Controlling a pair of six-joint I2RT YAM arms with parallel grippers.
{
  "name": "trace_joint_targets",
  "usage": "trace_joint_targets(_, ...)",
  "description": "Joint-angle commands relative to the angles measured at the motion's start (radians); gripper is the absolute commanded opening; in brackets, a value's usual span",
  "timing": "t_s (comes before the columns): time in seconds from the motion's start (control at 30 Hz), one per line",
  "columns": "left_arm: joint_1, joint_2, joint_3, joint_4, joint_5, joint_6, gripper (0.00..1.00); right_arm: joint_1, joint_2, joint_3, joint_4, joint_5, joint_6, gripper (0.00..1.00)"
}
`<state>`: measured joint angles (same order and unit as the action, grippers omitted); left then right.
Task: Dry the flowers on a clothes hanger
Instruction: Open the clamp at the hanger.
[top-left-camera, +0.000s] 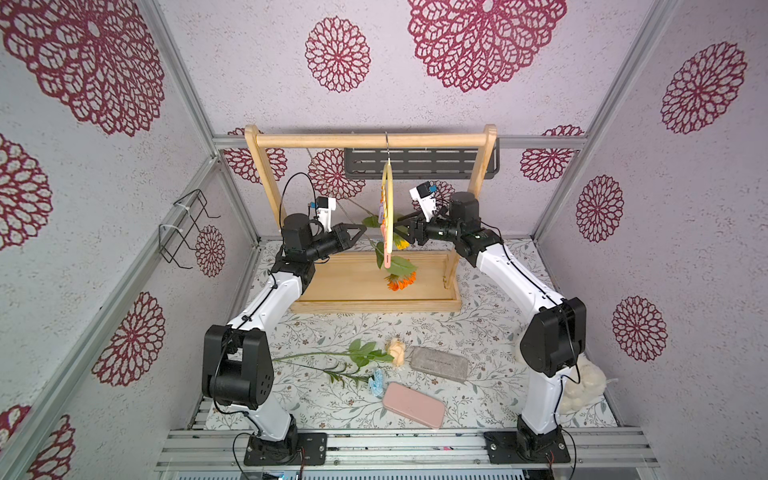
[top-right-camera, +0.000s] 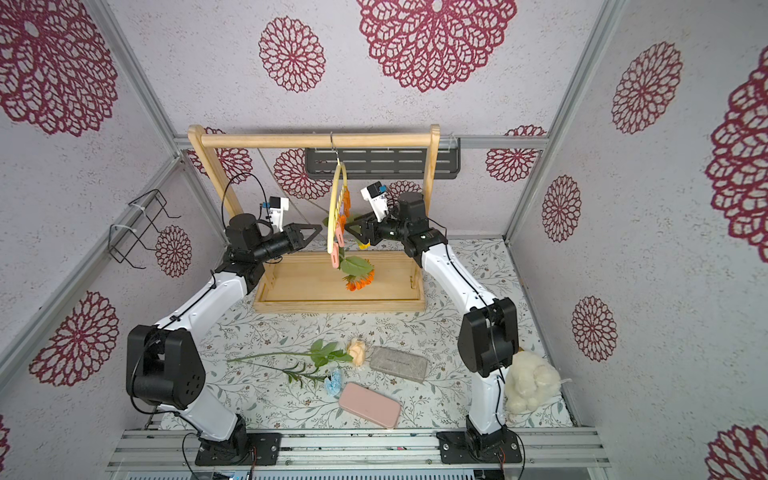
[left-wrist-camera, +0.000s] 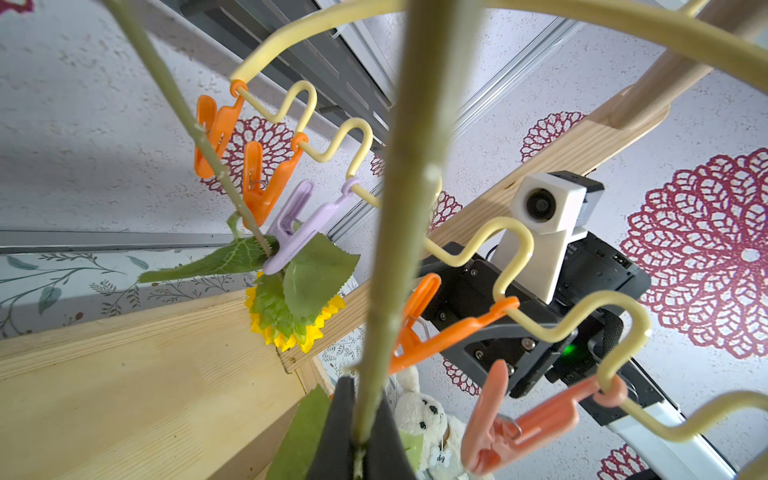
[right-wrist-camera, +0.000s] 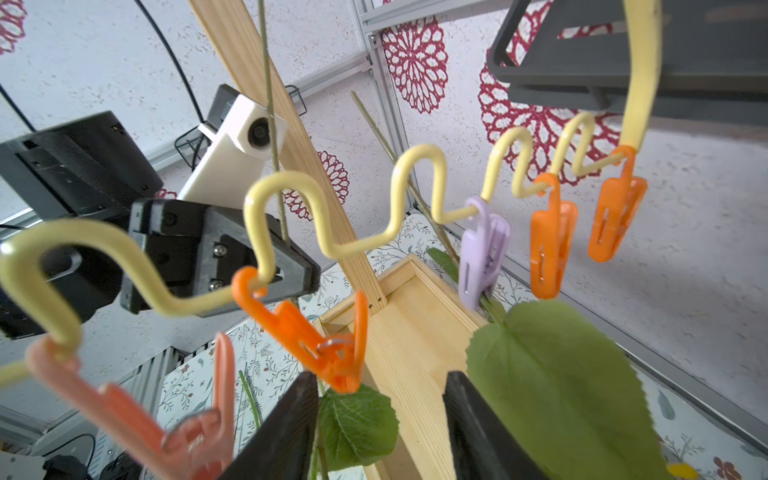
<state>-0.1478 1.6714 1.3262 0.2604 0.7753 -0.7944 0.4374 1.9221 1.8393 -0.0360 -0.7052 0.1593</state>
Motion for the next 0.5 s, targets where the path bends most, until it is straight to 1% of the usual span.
trace_joint_targets(0.0,0.004,-0.039,-0.012,-0.001,0.006,0.023,0.0,-0.006,-0.079,-0.026,0.072,0.041,0.018,0.53)
trace_joint_targets(0.1,0.004,-0.041,-0.01,-0.002,0.006,0.027,0.0,-0.006,-0.102,-0.068,0.109,0.036,0.022,0.53)
trace_joint_targets(0.2,0.005,-0.037,-0.001,-0.006,0.013,0.024,0.0,-0.008,-0.124,-0.108,0.156,-0.004,0.016,0.54)
trace_joint_targets(0.27,0.004,-0.036,0.002,-0.006,0.019,0.023,0.0,-0.008,-0.14,-0.14,0.196,-0.046,-0.002,0.58)
trace_joint_targets(0.33,0.004,-0.036,0.006,-0.008,0.025,0.021,0.0,-0.007,-0.16,-0.179,0.252,-0.109,-0.034,0.65)
trace_joint_targets(0.4,0.004,-0.039,0.008,-0.012,0.028,0.024,0.0,-0.007,-0.17,-0.198,0.277,-0.117,-0.04,0.69)
trace_joint_targets(0.47,0.004,-0.042,0.008,-0.016,0.028,0.029,0.0,-0.007,-0.161,-0.179,0.257,-0.128,-0.049,0.71)
